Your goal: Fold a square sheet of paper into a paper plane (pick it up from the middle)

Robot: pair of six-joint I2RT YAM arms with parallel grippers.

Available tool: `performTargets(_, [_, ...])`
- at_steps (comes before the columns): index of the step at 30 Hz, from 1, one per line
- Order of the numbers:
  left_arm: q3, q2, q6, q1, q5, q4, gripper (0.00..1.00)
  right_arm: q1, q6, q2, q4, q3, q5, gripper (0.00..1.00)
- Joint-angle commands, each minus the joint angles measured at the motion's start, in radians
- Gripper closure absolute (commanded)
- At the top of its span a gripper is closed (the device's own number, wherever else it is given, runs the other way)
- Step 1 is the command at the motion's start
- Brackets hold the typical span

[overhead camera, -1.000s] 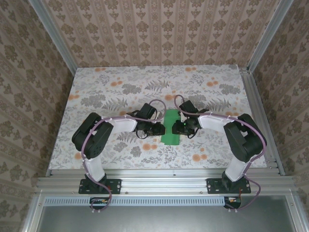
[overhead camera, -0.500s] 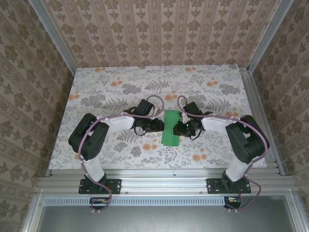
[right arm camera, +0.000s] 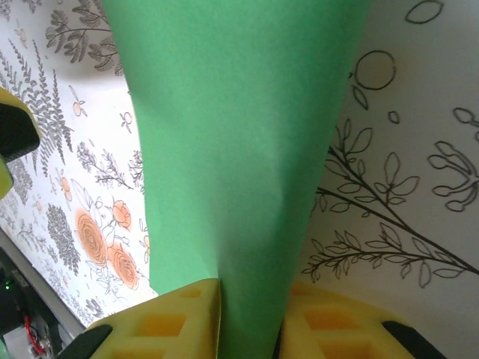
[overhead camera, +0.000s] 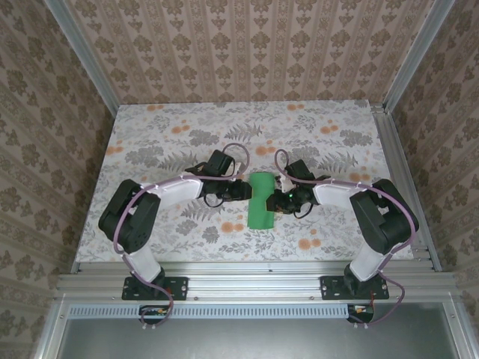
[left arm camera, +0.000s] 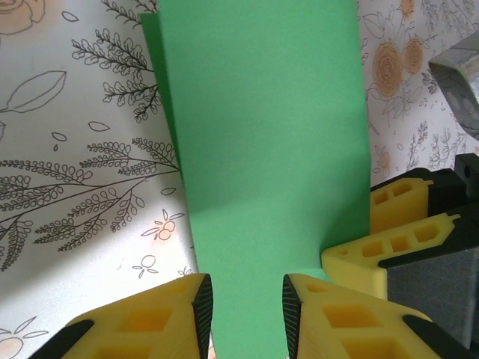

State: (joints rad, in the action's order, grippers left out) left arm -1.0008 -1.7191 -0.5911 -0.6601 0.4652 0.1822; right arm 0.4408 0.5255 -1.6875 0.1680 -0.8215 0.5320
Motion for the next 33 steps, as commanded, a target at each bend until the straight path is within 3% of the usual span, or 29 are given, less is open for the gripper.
performTargets(1, [0.017,0.032,0.021,0.004,0.012,0.013,0.68,-0.005,-0.02,0.017,0.004,0.013,0.029,0.74])
performTargets(33, [-0.06,-0.105,0.007,-0.04,0.027,-0.02,0.78,-0.005,-0.084,-0.041,0.051,-0.002,0.043,0.74])
